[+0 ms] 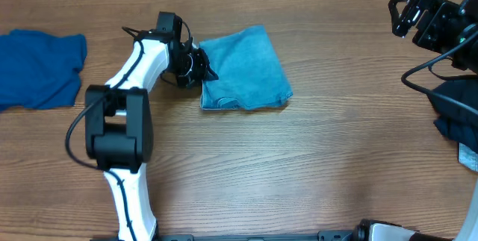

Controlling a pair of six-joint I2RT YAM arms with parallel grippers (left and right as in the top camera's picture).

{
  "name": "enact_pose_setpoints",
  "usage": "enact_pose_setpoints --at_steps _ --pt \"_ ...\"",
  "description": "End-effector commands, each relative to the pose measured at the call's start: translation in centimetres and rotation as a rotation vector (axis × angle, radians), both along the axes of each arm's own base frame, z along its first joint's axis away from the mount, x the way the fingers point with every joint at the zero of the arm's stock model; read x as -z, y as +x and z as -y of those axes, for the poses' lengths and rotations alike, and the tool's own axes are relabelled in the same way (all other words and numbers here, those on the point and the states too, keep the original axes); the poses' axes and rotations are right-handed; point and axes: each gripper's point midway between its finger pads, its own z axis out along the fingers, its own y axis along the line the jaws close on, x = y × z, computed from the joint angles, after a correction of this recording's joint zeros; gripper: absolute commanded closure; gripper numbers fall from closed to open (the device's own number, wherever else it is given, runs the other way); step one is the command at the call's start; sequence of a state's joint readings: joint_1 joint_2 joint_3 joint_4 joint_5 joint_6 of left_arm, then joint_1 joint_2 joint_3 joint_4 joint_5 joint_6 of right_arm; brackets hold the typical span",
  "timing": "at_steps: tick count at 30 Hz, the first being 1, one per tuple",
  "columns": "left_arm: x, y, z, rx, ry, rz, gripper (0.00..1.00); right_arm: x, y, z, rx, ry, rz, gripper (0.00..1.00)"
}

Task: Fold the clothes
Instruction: 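Carry the folded jeans leftward with the left gripper to the table edge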

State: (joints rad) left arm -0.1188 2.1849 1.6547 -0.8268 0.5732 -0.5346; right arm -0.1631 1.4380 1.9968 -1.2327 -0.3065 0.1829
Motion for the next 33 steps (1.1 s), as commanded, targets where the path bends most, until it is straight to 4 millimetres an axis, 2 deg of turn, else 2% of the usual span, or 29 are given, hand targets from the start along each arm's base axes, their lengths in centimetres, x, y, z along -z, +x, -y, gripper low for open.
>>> enact_pose_setpoints --at_steps 1,3,9,13,16,21,22,25,28,33 --pt "-11.2 1.2 0.3 -0.060 -0.009 0.233 0.96 -0.3 0.0 0.1 0.004 -0.004 0.010 0.00" --pt "-15.4 0.9 0.2 -0.095 -0.004 0.318 0.96 -0.3 0.0 0.1 0.004 -0.004 0.010 0.00" --pt "-23.6 0.1 -0.5 -0.205 -0.031 0.495 0.96 -0.3 0.0 0.1 0.004 -0.004 0.010 0.00" --pt "-27.6 -0.3 -1.6 -0.283 -0.036 0.594 0.96 -0.3 0.0 0.1 0.005 -0.004 0.010 0.00" --pt "-29.7 -0.3 -3.4 -0.352 -0.007 0.662 0.96 -0.3 0.0 0.1 0.005 -0.004 0.010 0.00" --pt "-31.7 -0.4 -8.7 -0.487 0.062 0.718 0.96 -0.3 0.0 0.1 0.005 -0.004 0.010 0.00" --pt "-31.8 -0.5 -10.3 -0.525 0.079 0.719 0.96 -0.3 0.0 0.1 0.004 -0.004 0.010 0.00" --pt "-31.6 -0.8 -14.6 -0.626 0.150 0.707 0.96 -0.3 0.0 0.1 0.005 -0.004 0.010 0.00" --pt "-31.5 -1.8 -19.8 -0.702 0.239 0.703 0.96 -0.3 0.0 0.1 0.005 -0.004 0.010 0.00" --pt "-31.3 -3.7 -25.5 -0.772 0.327 0.693 0.96 -0.3 0.0 0.1 0.004 -0.004 0.010 0.00"
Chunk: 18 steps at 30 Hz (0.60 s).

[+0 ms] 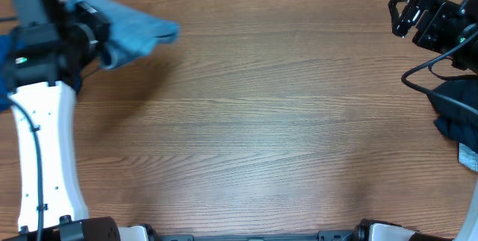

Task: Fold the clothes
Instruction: 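Carry the folded jeans leftward with the left gripper to the table edge, then lower the jeans onto the dark blue cloth and release with the left gripper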

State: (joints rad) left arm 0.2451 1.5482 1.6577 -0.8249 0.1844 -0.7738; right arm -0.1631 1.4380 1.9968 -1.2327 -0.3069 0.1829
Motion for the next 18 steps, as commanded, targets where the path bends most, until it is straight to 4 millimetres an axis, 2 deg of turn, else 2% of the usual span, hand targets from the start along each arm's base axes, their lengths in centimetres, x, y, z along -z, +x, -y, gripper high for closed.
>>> enact_pose_setpoints --at_steps 1,10,14,18 --pt "-5.3 -2.2 -4.3 -0.041 0.132 0.126 0.96 -0.3 0.0 0.1 0.005 -0.005 0.010 0.00" --pt "-6.4 -3.6 -13.0 -0.063 0.351 0.164 0.96 -0.3 0.0 0.1 0.005 -0.005 0.010 0.00" --pt "-5.9 -3.7 -16.1 -0.084 0.410 0.158 0.96 -0.3 0.0 0.1 0.005 -0.005 0.010 0.00" --pt "-4.5 -2.4 -18.3 -0.098 0.404 0.163 0.96 -0.3 0.0 0.1 0.005 -0.005 0.010 0.00"
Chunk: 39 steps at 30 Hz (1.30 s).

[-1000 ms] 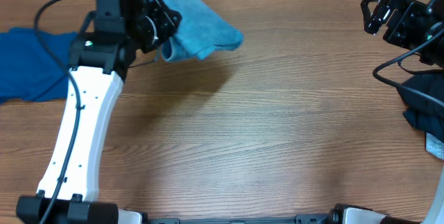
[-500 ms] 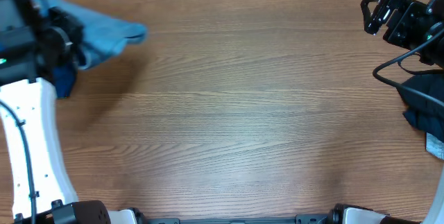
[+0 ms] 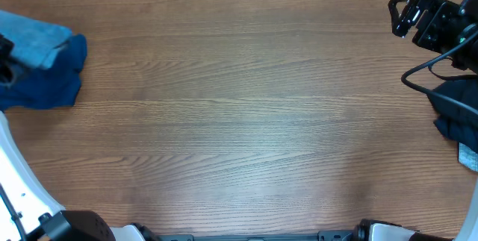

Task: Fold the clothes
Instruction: 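Lower the jeans onto the dark blue cloth and release with the left gripper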

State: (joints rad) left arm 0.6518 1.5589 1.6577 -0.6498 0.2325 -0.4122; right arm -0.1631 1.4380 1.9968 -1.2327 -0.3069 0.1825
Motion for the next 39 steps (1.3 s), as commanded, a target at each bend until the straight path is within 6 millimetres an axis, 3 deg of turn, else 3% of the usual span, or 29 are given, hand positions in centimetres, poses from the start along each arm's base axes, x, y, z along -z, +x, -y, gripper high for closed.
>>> enact_pose_setpoints --at_steps 1,10,16,24,33,39 --pt "-1.0 1.9 -1.5 0.053 0.070 0.047 0.96 -0.3 0.0 0.1 0.005 -0.004 0.010 0.00" --pt "3.2 5.7 -6.2 -0.005 -0.137 0.173 0.96 -0.3 0.0 0.1 0.005 -0.004 0.010 0.00" --pt "5.2 6.7 -9.2 -0.058 -0.280 0.264 0.96 -0.3 0.0 0.1 0.005 -0.004 0.010 0.00" --pt "5.7 9.1 -8.5 0.048 -0.378 0.360 0.96 -0.3 0.0 0.1 0.005 -0.004 0.010 0.00" --pt "5.5 9.5 -7.1 0.120 -0.445 0.375 0.96 -0.3 0.0 0.1 0.005 -0.004 0.010 0.00" --pt "9.4 8.3 -7.7 0.013 -0.478 0.244 0.96 -0.3 0.0 0.1 0.005 -0.004 0.010 0.00"
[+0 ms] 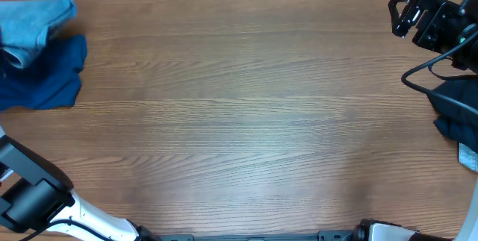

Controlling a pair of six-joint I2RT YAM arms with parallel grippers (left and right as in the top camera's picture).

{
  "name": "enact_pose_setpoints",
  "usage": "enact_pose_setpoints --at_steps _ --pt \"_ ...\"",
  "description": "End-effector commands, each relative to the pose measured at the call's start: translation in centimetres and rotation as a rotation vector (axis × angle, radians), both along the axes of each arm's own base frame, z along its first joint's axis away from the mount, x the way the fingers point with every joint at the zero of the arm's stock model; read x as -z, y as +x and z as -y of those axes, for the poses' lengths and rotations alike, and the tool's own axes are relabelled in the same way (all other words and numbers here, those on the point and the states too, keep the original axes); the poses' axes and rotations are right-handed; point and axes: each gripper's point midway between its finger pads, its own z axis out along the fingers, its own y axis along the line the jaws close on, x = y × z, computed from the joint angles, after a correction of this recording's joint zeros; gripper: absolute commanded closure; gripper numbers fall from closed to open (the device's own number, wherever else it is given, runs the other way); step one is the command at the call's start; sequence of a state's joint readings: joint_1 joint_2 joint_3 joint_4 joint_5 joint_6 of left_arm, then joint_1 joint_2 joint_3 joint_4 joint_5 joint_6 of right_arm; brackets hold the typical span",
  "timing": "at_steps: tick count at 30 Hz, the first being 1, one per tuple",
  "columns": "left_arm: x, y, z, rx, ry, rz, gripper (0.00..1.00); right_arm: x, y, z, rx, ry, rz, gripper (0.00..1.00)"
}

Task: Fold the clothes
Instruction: 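Lower the jeans onto the dark blue cloth and release with the left gripper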

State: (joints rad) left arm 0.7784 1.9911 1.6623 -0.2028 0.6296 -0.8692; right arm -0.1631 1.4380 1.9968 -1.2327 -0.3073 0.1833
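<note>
A folded light blue cloth (pixel 36 19) lies at the far left of the table, resting on the upper edge of a dark blue cloth (pixel 46 75). My left arm (pixel 30 196) enters at the lower left corner. Only a dark sliver at the left edge beside the light cloth could belong to the left gripper, and whether it holds the cloth does not show. My right gripper (pixel 397 16) hangs at the far right corner, open and holding nothing.
A heap of dark clothes (pixel 452 114) sits at the right edge under the right arm's cable. The wooden table (pixel 246 121) stretches bare between the two sides.
The light blue cloth has shifted a little toward the far edge and now covers less of the dark blue one. The left arm's lower link now shows at the lower left. The right arm is unchanged.
The left gripper was at the left edge of the folded light blue cloth mid-table. Then it held that cloth in the air at the far left. Then the cloth was on the dark blue cloth at the left edge, where it remains.
</note>
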Motion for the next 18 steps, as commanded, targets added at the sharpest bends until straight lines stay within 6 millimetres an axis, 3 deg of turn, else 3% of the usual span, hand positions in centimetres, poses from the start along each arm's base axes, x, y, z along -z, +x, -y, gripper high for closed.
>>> enact_pose_setpoints --at_steps 1,6,9,14,18 --pt "-1.4 0.1 -0.1 0.016 0.068 0.000 0.96 -0.3 0.0 0.2 0.005 -0.005 0.010 0.00" --pt "1.7 -1.3 -1.2 -0.037 0.110 -0.119 0.90 -0.3 0.0 0.2 0.005 -0.005 0.010 0.00" --pt "2.2 -1.4 -1.3 -0.013 0.162 -0.133 0.89 -0.3 0.0 0.2 0.005 -0.005 0.010 0.00" --pt "-1.7 0.7 0.4 0.129 0.237 0.059 0.91 -0.3 0.0 0.1 0.005 -0.005 0.010 0.00" --pt "-4.9 1.6 0.4 0.137 0.250 0.186 0.93 -0.3 0.0 0.1 0.005 -0.005 0.010 0.00"
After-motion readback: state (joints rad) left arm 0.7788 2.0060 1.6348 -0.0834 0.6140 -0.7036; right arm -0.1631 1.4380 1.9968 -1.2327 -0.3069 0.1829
